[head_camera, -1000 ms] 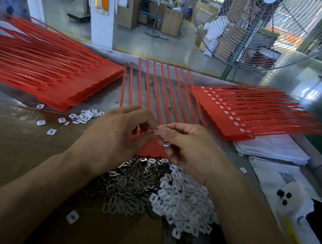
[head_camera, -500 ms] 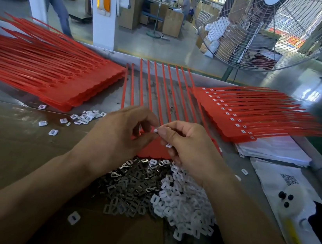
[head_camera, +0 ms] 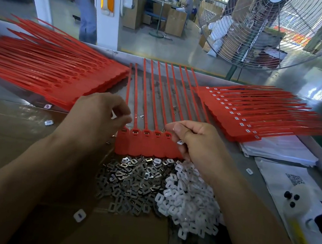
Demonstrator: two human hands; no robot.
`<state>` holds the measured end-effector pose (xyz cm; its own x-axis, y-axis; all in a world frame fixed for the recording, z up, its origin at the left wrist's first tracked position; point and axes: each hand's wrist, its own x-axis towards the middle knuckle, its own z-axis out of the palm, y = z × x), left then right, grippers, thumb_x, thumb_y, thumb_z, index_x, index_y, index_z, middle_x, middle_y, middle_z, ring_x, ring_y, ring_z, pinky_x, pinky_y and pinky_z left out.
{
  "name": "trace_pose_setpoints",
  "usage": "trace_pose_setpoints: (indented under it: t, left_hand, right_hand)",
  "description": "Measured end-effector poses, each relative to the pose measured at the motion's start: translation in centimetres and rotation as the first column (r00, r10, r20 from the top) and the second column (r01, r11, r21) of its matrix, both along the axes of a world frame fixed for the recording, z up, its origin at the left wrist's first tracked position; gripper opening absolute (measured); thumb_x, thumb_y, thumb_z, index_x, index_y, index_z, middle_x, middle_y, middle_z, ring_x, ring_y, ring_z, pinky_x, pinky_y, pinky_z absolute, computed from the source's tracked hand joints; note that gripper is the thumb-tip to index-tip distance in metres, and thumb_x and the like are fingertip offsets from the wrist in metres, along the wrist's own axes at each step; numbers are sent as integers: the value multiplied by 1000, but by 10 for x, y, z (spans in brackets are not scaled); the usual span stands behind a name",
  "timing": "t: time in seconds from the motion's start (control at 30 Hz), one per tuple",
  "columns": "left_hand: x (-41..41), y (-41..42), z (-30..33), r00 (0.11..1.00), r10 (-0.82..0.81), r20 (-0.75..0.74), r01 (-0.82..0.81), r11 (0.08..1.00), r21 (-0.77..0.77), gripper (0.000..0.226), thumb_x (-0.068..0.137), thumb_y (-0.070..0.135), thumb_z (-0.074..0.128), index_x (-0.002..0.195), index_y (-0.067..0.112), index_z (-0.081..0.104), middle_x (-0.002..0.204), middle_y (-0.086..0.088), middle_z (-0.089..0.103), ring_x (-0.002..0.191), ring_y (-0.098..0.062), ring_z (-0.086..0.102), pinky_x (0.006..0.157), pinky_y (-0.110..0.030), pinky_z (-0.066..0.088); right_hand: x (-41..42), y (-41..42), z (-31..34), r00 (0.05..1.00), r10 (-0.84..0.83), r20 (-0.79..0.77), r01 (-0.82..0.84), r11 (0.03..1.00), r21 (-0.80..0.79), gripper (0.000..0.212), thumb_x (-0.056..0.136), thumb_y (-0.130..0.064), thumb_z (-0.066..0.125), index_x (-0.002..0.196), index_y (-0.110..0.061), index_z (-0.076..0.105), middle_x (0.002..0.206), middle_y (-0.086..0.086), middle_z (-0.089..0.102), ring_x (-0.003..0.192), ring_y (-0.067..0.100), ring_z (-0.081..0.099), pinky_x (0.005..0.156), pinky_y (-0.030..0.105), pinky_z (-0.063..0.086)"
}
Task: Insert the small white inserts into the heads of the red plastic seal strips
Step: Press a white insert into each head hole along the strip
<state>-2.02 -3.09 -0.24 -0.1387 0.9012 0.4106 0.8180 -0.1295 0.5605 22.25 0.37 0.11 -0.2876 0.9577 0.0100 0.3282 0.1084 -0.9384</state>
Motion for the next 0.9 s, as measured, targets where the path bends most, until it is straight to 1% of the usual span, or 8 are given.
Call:
trace_pose_setpoints:
  t: [0.1, 0.13, 0.2, 0.27, 0.4, 0.63, 0.77, 0.9]
  left_hand:
    - [-2, -1, 4, 999, 11, -51, -16, 994, -108, 19, 84, 34, 78, 73, 41, 65, 75, 25, 62, 77, 2, 58, 88, -41, 49]
    - [-1, -2, 5, 998, 11, -66, -19, 991, -133, 18, 83, 33, 79, 74, 41, 66, 75, 25, 61, 79, -3, 59, 91, -43, 49]
    - [1, -4, 6, 994, 2, -108, -22, 984, -175, 13, 82, 34, 80, 78, 40, 69, 75, 25, 59, 85, -12, 62, 94, -44, 48]
    - [1, -4, 6, 989, -2, -147, -26, 981, -194, 8, 82, 35, 80, 83, 38, 73, 77, 22, 59, 91, -15, 63, 96, -43, 47]
    - [0, -4, 6, 989, 13, -148, -43, 978, -202, 6, 81, 36, 80, 86, 37, 76, 76, 22, 61, 86, -11, 62, 95, -42, 48]
    - [0, -4, 9, 994, 25, -111, -51, 971, -232, 8, 79, 33, 82, 85, 36, 78, 75, 20, 68, 82, -9, 64, 92, -40, 51]
    - [-1, -4, 9, 996, 52, -72, -66, 975, -211, 14, 86, 20, 75, 87, 34, 78, 84, 14, 73, 88, -14, 68, 94, -42, 51]
    - [1, -5, 11, 995, 49, -91, -66, 978, -199, 24, 89, 13, 69, 88, 36, 77, 78, 19, 63, 91, -16, 66, 97, -44, 49]
  right_hand:
    - [0, 1, -1, 999, -7, 41, 7, 1000, 2, 22, 106, -25, 56, 106, -28, 78, 70, -18, 68, 56, -7, 58, 49, 8, 41]
    - [0, 1, -1, 998, -7, 56, 7, 1000, 4, 22, 106, -26, 56, 108, -27, 78, 69, -19, 68, 56, -7, 58, 49, 7, 40]
    - [-1, 1, -2, 997, -11, 75, 11, 1000, 10, 21, 106, -26, 57, 109, -27, 78, 67, -21, 68, 54, -7, 58, 48, 6, 39]
    - [-1, 0, -2, 995, -15, 95, 14, 1000, 19, 19, 105, -28, 58, 107, -29, 77, 67, -20, 68, 52, -5, 56, 48, 7, 39]
    - [-1, -1, -3, 989, -10, 146, 4, 999, 41, 19, 104, -31, 59, 104, -32, 78, 69, -21, 69, 54, 3, 52, 48, 16, 42]
    - [-2, -1, -3, 981, -16, 193, 2, 997, 76, 20, 104, -32, 59, 112, -31, 77, 72, -30, 69, 59, -16, 59, 67, 22, 40]
    - [-1, -1, -3, 983, -17, 182, 2, 997, 82, 19, 104, -32, 59, 110, -31, 77, 71, -30, 68, 61, -17, 59, 71, 24, 41]
    - [0, 0, -4, 984, -19, 176, 2, 996, 94, 18, 103, -34, 60, 107, -33, 78, 73, -28, 70, 63, -16, 60, 72, 25, 42]
